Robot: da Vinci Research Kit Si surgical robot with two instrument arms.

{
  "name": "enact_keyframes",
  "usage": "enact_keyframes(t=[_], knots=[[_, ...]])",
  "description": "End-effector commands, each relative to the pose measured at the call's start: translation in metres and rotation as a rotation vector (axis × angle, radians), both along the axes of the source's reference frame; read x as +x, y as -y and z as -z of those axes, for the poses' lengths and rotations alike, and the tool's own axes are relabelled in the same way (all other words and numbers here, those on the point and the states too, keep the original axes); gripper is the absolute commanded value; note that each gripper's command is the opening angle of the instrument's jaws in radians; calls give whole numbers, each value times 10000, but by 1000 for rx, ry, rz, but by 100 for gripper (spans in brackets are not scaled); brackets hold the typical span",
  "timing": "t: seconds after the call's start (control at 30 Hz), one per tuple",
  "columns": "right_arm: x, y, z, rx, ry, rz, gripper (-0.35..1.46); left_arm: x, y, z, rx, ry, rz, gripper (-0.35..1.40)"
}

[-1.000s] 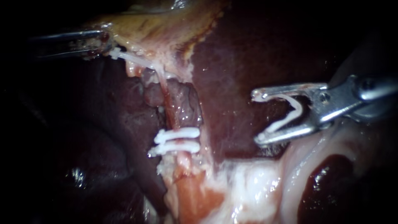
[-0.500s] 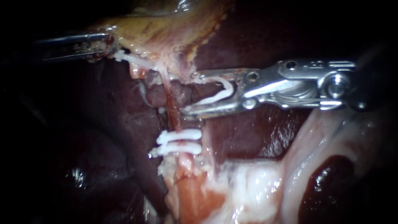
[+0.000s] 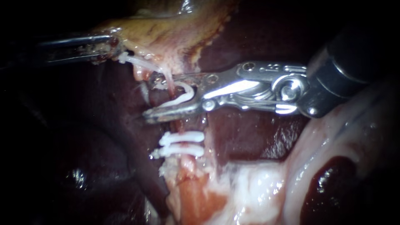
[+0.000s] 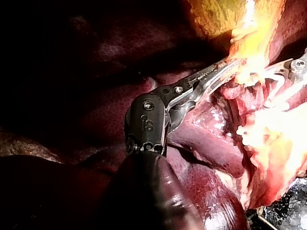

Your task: Clipping third clip right tube

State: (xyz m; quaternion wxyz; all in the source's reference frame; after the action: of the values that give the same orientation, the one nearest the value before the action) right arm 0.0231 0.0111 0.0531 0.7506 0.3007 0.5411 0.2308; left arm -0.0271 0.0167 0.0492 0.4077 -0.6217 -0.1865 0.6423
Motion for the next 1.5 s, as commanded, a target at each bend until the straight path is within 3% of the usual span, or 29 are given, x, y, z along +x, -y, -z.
enact_keyframes(t=[0.03, 0.13, 0.37, 0.53, 0.67, 0.97, 1.07, 1.2, 1.47, 1.5], knots=[[0, -3, 8, 10, -16, -6, 50, 0, 0, 0, 0, 0, 0, -35], [1, -4, 23, 34, -50, -6, 49, 0, 0, 0, 0, 0, 0, -35], [5, 0, 47, 94, -148, 56, 44, 0, 0, -1, 0, 0, 0, -35], [2, -1, 49, 89, -149, 55, 33, 0, 0, -1, 0, 0, 0, -35], [-7, -4, 52, 90, -147, 51, 6, -1, 0, -1, -1, 2, 2, -35], [-12, -8, 55, 128, -140, 44, -35, -1, 0, -1, -1, 2, 2, -35], [-16, -9, 54, 125, -121, 21, -35, -1, 0, -1, -1, 2, 2, -35], [-20, -10, 53, 121, -95, 28, -35, -1, 0, -2, -2, 3, 0, -35], [-19, -12, 48, 120, -93, 26, -34, -2, 1, -2, -2, 3, 0, -35], [-18, -12, 46, 118, -91, 23, -16, -2, 1, -2, -2, 3, 0, -35]])
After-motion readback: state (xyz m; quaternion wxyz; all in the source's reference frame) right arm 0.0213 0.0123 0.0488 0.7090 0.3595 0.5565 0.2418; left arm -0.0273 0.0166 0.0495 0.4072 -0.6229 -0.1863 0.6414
